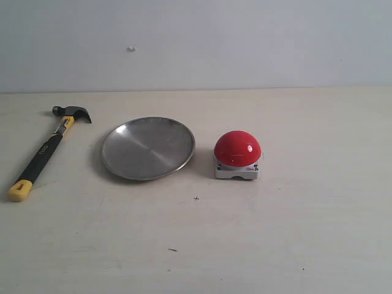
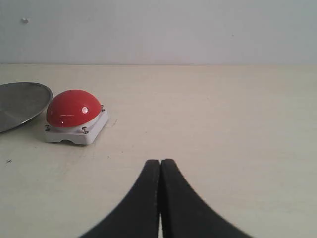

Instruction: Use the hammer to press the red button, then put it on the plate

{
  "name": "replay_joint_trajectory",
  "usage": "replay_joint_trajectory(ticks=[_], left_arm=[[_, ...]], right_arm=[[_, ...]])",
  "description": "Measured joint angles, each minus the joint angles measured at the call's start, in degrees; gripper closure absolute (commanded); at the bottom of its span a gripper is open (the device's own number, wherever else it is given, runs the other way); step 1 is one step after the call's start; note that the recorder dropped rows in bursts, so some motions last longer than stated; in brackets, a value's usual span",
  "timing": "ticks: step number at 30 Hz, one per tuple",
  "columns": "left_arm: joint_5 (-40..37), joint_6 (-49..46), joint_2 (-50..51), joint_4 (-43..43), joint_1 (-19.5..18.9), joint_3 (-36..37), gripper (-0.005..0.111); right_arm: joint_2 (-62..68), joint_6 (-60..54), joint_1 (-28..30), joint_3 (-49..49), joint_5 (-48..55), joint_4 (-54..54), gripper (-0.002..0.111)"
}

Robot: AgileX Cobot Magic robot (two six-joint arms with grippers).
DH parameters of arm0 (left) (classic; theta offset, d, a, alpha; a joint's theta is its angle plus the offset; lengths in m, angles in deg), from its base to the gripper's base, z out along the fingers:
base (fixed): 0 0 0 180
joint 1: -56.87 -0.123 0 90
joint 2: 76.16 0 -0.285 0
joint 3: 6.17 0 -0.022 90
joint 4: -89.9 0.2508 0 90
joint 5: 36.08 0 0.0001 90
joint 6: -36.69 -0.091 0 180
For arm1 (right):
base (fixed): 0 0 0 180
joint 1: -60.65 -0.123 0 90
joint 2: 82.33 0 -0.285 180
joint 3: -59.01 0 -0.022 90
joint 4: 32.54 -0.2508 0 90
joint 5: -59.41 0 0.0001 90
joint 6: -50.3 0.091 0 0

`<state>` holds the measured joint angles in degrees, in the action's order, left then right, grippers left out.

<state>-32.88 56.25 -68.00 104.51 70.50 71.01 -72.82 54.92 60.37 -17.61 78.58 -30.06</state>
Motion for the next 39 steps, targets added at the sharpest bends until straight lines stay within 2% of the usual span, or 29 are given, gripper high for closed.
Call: replay_joint_trajectory(ticks=[4,8,12,15,18,22,24,27,34,39], left_arm=[[14.5,4.9,-0.1,-0.1,0.0,0.1,0.107],[26.9,4.5,-0.1,-2.3,0.0,-0.1,0.107],[31.3,-1.0,1.8,-7.8,0.0,-5.1,0.107],[32.3,-9.5,8.0,-14.6,0.0,-11.4,0.107],[32.8,-20.1,17.9,-25.4,0.0,-18.1,0.107],[32.8,-32.0,36.2,-38.4,0.0,-27.6,0.107],[31.1,-36.6,46.8,-41.4,0.0,-32.5,0.107],[24.4,-39.4,62.0,-42.8,0.0,-40.8,0.107],[-1.5,-40.6,93.2,-43.7,-0.4,-64.3,0.107],[-15.7,-39.8,107.4,-40.4,-3.9,-79.3,0.107]], right_arm=[[0.0,0.0,0.0,0.0,0.0,0.0,0.108],[0.0,0.0,0.0,0.0,0.0,0.0,0.108],[0.0,0.0,0.0,0.0,0.0,0.0,0.108],[0.0,0.0,0.0,0.0,0.0,0.0,0.108],[0.0,0.0,0.0,0.0,0.0,0.0,0.108],[0.0,0.0,0.0,0.0,0.0,0.0,0.108],[0.0,0.0,0.0,0.0,0.0,0.0,0.108],[0.0,0.0,0.0,0.0,0.0,0.0,0.108],[0.0,0.0,0.0,0.0,0.0,0.0,0.108],[0.0,0.0,0.0,0.0,0.0,0.0,0.108]])
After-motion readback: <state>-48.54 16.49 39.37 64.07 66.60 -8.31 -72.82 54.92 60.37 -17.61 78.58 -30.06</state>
